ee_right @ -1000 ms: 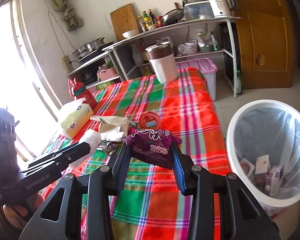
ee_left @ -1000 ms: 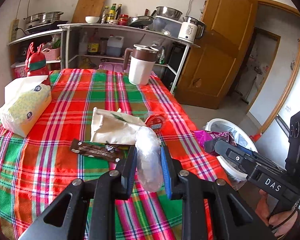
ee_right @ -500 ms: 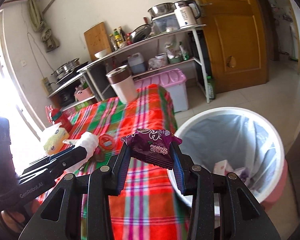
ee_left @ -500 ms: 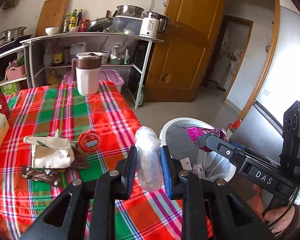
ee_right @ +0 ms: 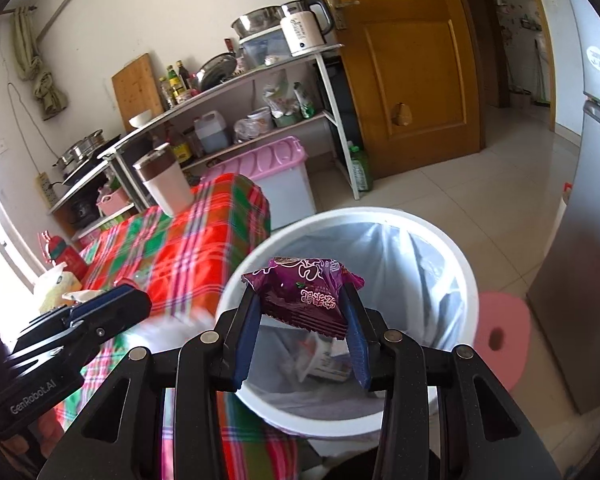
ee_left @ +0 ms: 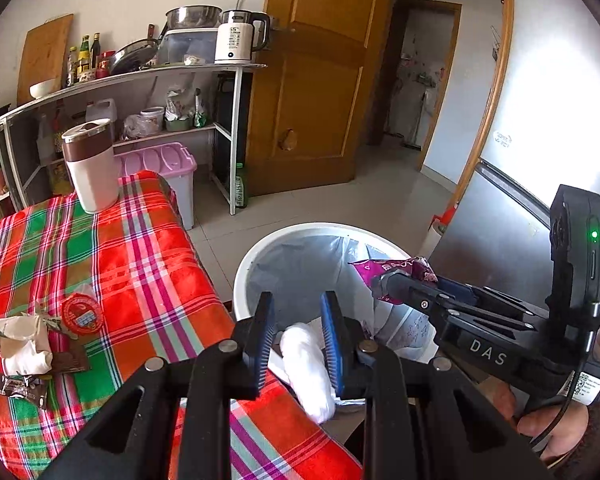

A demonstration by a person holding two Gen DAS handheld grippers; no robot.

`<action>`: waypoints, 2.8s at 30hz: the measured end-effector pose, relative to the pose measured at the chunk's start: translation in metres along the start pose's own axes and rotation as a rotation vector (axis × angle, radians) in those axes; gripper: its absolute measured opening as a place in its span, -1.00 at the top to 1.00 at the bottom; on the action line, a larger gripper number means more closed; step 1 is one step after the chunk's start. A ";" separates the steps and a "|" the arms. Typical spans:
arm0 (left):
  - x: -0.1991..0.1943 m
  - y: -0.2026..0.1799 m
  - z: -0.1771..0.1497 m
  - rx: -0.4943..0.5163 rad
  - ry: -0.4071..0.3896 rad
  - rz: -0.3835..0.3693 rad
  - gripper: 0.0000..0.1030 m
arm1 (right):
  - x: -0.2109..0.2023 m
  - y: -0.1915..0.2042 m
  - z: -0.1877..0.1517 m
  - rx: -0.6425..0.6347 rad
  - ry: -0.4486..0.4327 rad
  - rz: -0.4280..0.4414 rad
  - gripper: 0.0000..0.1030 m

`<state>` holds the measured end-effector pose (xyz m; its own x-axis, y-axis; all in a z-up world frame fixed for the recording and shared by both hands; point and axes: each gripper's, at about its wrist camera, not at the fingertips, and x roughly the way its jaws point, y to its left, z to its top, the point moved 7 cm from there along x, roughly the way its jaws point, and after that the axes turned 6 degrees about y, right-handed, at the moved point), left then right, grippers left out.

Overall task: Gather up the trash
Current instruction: 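Carry the plastic bag with the left tool while the right tool carries the wrapper over the bin, then open the left tool over the bin while the right tool releases the purple wrapper, then move both open tools back over the table, then grasp the white paper bag with the left tool while the right tool grasps the red round lid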

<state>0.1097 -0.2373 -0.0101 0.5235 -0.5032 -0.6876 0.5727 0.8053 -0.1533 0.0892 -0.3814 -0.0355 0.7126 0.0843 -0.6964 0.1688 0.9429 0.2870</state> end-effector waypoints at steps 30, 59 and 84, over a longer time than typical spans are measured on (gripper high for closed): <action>0.022 0.008 -0.014 -0.066 0.074 0.003 0.02 | 0.023 -0.025 -0.016 0.017 0.089 -0.091 -0.15; -0.061 0.141 -0.046 -0.235 -0.036 0.200 -0.18 | 0.039 0.109 -0.015 -0.146 0.071 0.091 -0.16; -0.071 0.267 -0.065 -0.409 -0.012 0.161 -0.42 | 0.139 0.225 0.003 -0.203 0.208 0.197 -0.17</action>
<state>0.1842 0.0337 -0.0479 0.5942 -0.3626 -0.7180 0.1874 0.9305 -0.3149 0.2285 -0.1585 -0.0653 0.5604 0.3150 -0.7660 -0.1114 0.9451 0.3071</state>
